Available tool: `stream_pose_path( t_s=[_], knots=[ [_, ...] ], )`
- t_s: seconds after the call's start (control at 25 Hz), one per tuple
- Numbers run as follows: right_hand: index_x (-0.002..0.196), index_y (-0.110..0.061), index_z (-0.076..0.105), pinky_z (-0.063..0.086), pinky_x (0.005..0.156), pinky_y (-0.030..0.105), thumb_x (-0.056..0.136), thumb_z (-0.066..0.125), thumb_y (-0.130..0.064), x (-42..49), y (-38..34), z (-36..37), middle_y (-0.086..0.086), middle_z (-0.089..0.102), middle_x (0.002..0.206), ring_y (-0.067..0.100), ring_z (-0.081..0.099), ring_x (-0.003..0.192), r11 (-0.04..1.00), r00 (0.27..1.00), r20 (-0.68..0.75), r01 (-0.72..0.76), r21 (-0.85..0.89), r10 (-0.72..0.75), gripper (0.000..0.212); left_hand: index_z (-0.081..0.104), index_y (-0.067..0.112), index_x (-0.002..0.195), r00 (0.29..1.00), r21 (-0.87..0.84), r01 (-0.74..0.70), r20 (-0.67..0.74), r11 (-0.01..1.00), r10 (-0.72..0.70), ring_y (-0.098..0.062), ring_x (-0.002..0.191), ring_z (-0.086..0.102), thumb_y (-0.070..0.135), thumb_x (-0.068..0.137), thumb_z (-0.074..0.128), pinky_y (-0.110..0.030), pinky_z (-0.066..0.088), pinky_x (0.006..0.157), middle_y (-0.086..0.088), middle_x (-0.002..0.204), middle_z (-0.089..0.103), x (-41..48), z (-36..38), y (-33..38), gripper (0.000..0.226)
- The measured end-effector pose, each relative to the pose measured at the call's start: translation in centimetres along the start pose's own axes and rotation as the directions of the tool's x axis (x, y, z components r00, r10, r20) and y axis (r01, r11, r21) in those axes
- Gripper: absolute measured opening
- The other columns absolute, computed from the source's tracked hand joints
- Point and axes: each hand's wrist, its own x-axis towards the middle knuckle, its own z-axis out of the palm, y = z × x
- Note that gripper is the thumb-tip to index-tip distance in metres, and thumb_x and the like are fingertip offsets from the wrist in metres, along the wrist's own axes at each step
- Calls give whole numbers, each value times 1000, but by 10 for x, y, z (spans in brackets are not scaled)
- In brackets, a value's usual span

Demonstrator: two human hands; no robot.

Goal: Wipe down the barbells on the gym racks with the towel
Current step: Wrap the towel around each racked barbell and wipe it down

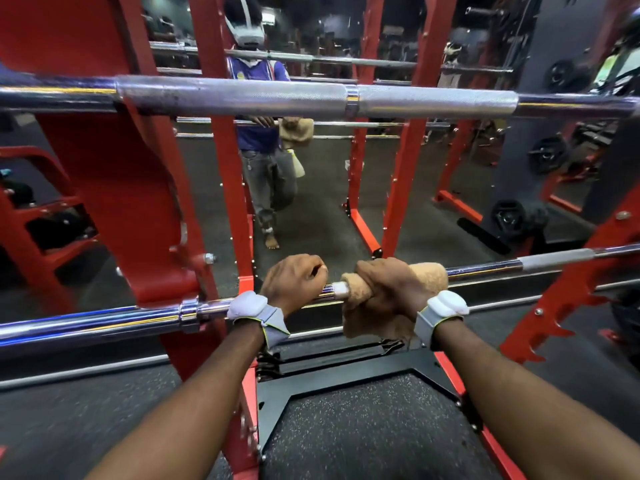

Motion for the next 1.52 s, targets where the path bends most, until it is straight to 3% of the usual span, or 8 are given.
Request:
stream_pose_path(
  t_s=[0.16,0.36,0.52,0.72,0.92,1.16,1.32,1.52],
  knots=[
    [98,-24,55,42,71,36,73,67,-48,11,-9,-1,1,70,98,30,67,95,994,997,37,-63,-88,67,36,70,28,98,989,56,131,61,990,-134,-26,93,65,41,88,48,-32,50,76,0,95,72,2,-2,9,27],
    [101,-17,57,32,66,37,75,70,-37,21,-26,14,4,69,95,31,68,91,994,998,15,69,-83,-68,36,68,19,101,962,192,161,187,968,-197,-31,107,62,46,92,36,-35,48,82,-8,109,69,5,-3,15,42],
    [105,-21,52,36,70,35,80,65,-43,11,9,1,4,68,104,32,65,101,998,995,98,20,-51,-15,35,61,21,112,905,336,47,385,941,-183,-29,115,56,35,104,27,-40,45,93,-7,125,62,6,-14,27,37],
    [106,-20,57,37,77,36,81,62,-38,24,-51,8,5,69,105,30,66,101,1000,1000,10,-17,-18,17,32,53,17,122,875,440,-74,460,895,-154,-29,120,54,31,106,27,-40,44,93,-9,130,56,6,-14,23,33],
    [108,-23,49,41,81,38,77,64,-44,-1,16,-1,0,66,110,29,63,109,999,994,113,-3,-40,8,41,51,21,121,858,469,-131,495,873,-137,-29,115,56,30,105,30,-41,47,89,-6,127,59,8,-13,23,28],
    [73,-21,56,33,62,34,64,68,-36,14,-33,18,3,67,68,28,67,63,999,972,-234,-35,-30,27,21,52,16,121,845,497,-197,524,845,-112,-30,119,53,28,105,32,-39,41,90,-9,128,57,13,-9,20,27],
    [102,-17,60,44,72,39,74,62,-41,19,-28,9,6,70,98,33,68,93,995,994,-78,87,53,-82,37,50,17,129,854,519,-194,507,832,-117,-31,123,52,29,106,29,-38,41,94,-9,135,54,11,-8,23,33],
    [85,-17,57,45,66,42,64,56,-40,-23,40,6,5,66,79,35,66,75,1000,976,-217,5,14,-1,31,49,16,123,842,526,-213,526,823,-119,-31,119,54,27,106,29,-40,42,89,-9,132,56,12,-9,27,29]
  ],
)
